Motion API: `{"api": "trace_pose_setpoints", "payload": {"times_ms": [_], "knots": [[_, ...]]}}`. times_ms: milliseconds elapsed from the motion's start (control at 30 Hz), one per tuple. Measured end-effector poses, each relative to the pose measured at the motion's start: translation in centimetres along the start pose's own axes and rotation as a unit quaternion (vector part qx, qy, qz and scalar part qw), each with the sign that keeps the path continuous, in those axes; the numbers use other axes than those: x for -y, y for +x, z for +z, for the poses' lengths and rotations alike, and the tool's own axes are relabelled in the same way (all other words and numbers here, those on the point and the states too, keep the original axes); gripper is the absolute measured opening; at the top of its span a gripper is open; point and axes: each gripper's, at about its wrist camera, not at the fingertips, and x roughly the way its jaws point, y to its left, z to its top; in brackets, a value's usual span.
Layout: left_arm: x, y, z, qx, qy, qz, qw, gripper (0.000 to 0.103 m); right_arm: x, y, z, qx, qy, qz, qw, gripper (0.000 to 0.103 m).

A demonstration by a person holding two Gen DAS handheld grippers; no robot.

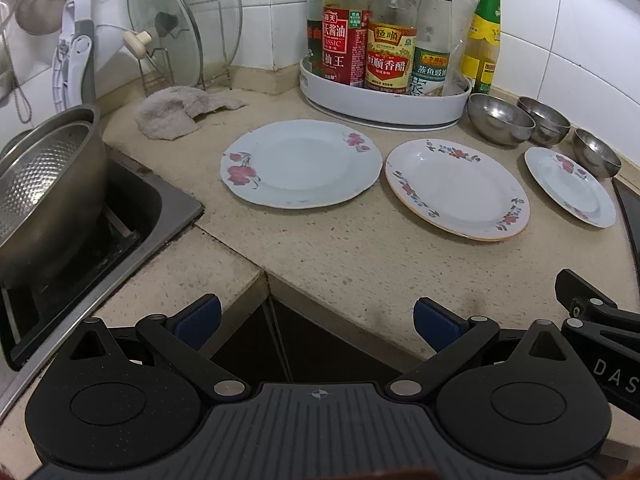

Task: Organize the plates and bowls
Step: 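Move both tools toward the white flower-patterned plates on the counter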

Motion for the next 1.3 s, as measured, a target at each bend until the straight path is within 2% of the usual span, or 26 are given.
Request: {"api": "trace_pose_setpoints", "payload": {"times_ms": [800,1000,1300], "knots": [[-1.5,0.8,0.9,0.002,0.005,-0.006,1.0000,0.103,-1.5,1.0,0.7,-0.007,-0.003,-0.003,1.000,0.101],[-0.9,1.6,1.5,0.003,0.006,-0.009,0.9999,0.103,-0.6,2.3,1.2,-0.014,0.000,0.002,1.000,0.101],[0.0,3.2,3.2,0.004,0.007,0.011,0.9999,0.103,-0.2,5.5,2.8,-0.022,-0.005,0.020,1.000,0.101]]}}
